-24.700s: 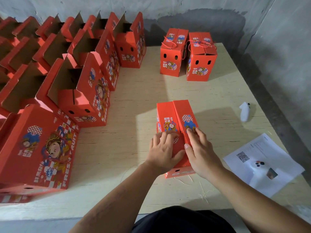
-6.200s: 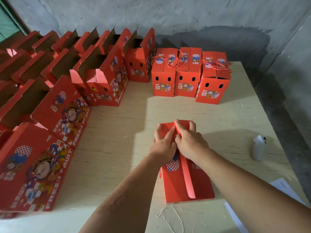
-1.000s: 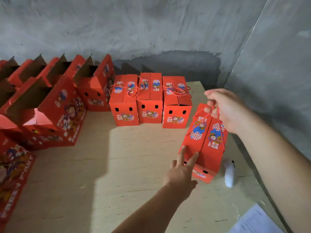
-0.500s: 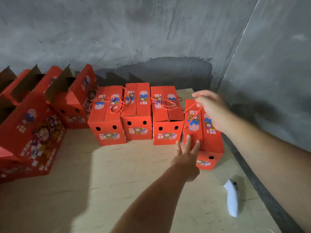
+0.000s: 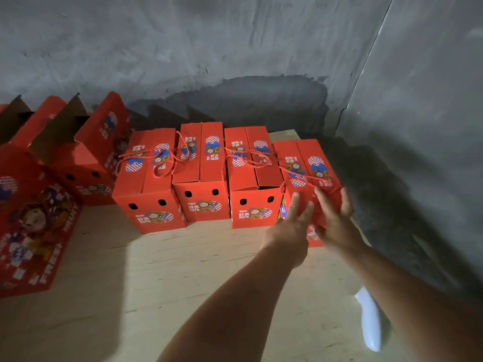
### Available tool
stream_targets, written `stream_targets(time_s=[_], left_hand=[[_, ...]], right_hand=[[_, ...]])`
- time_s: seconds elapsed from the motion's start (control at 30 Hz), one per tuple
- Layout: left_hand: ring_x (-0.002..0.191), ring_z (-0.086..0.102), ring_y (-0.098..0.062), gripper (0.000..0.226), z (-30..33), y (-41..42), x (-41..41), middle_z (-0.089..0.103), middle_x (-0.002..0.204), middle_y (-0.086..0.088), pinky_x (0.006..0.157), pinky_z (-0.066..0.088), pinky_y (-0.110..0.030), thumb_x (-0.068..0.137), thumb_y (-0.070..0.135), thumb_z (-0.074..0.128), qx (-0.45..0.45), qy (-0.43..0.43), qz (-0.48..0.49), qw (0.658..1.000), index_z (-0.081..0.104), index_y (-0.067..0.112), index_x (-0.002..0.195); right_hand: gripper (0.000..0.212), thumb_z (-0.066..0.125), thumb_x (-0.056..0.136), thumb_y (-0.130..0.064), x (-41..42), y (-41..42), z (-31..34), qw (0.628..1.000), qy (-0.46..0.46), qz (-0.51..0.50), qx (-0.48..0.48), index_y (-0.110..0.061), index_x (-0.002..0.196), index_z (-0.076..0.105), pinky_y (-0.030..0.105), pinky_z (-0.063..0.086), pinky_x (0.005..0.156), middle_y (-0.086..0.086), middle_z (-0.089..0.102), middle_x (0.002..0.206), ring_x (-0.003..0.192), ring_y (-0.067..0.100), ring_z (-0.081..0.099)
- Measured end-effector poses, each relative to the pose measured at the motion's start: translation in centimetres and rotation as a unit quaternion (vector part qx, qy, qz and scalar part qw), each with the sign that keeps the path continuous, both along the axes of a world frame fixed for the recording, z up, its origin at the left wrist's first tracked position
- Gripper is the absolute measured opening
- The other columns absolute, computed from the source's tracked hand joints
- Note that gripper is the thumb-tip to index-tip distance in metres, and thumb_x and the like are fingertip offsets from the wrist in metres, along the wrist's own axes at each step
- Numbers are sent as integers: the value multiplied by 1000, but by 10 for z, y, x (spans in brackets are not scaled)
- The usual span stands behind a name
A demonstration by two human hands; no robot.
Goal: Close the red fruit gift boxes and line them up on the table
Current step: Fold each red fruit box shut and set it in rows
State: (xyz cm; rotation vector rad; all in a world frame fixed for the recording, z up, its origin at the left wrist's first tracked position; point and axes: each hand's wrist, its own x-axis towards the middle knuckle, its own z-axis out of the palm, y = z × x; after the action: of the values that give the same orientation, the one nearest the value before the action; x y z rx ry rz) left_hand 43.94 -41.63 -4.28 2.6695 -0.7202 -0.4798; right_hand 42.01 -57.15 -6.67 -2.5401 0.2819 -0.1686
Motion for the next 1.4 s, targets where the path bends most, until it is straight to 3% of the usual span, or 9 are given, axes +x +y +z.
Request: stream_targets(time_s=[0.27, 0.43, 0.6, 0.73, 0.83, 0.97, 1.13, 1.3, 1.4], left_hand=[[150, 34, -33, 81, 12, 22, 15, -13, 172, 6, 93, 55, -47, 99, 9, 44, -30, 49, 18, 998, 4, 41, 163], [151, 31, -26, 69, 12, 42, -9, 11, 172, 5, 111, 43, -43, 100, 18, 48, -85, 24, 51, 995, 23, 38, 161], [133, 50, -24, 75, -6, 106, -73, 54, 146, -6, 112, 40, -29, 76, -2, 45, -259, 68, 131, 954, 51, 17, 148], [123, 56, -10, 65, -29, 191, -158, 60, 135, -2, 107, 41, -20, 76, 2, 42, -320, 68, 232, 916, 60, 13, 137], [113, 53, 10, 64, -28, 258, -223, 59, 129, 5, 101, 40, -13, 76, 0, 43, -338, 86, 297, 889, 61, 14, 136], [110, 54, 8, 60, 4, 359, -290, 60, 121, 11, 99, 42, -16, 74, 5, 51, -279, 49, 350, 893, 65, 16, 130], [125, 59, -21, 47, 56, 470, -332, 64, 133, -6, 110, 43, -36, 74, 3, 57, -215, -79, 375, 898, 73, 8, 118], [140, 44, -24, 41, 95, 563, -341, 53, 147, 1, 117, 34, -49, 91, 23, 58, 16, -248, 426, 870, 66, 24, 131], [147, 26, -33, 61, 96, 612, -356, 29, 159, -3, 121, 26, -52, 95, 50, 58, 137, -175, 545, 808, 39, 33, 150]], right_hand=[[108, 67, 94, -10, 46, 5, 18, 984, 155, -34, -74, -58, 155, -8, 49, 43, 111, -1, -39, 162, 152, 46, 16], [111, 63, 96, -28, 29, 43, 27, 969, 196, -84, -121, -48, 150, -32, 65, 14, 121, -2, -48, 156, 152, 48, -16], [72, 45, 97, -35, -40, 142, -12, 997, -9, -58, 53, -41, 160, 10, 58, 21, 121, 5, 0, 172, 155, 38, 8], [89, 61, 89, -9, -93, 215, -34, 990, 29, 89, 104, -46, 158, 20, 50, 38, 112, -4, 12, 170, 143, 21, 36], [48, 56, 85, -66, -143, 298, -30, 957, 112, 175, 203, -63, 133, 49, 44, 33, 119, -21, 43, 154, 136, 1, 45], [32, 59, 89, -62, -209, 401, -10, 848, 247, 201, 424, -53, 120, 64, 35, 49, 98, -7, 64, 131, 117, 7, 65], [47, 56, 102, -24, -252, 510, 35, 837, 223, 283, 412, -31, 147, 46, 40, 46, 110, -3, 55, 145, 131, 17, 55], [50, 47, 103, -54, -274, 607, 80, 729, 251, 361, 524, -15, 130, 64, 40, 40, 118, 14, 64, 137, 128, 23, 60], [54, 55, 105, -30, -281, 645, 92, 770, 281, 371, 437, -26, 155, 35, 34, 41, 112, 5, 49, 154, 136, 23, 52]])
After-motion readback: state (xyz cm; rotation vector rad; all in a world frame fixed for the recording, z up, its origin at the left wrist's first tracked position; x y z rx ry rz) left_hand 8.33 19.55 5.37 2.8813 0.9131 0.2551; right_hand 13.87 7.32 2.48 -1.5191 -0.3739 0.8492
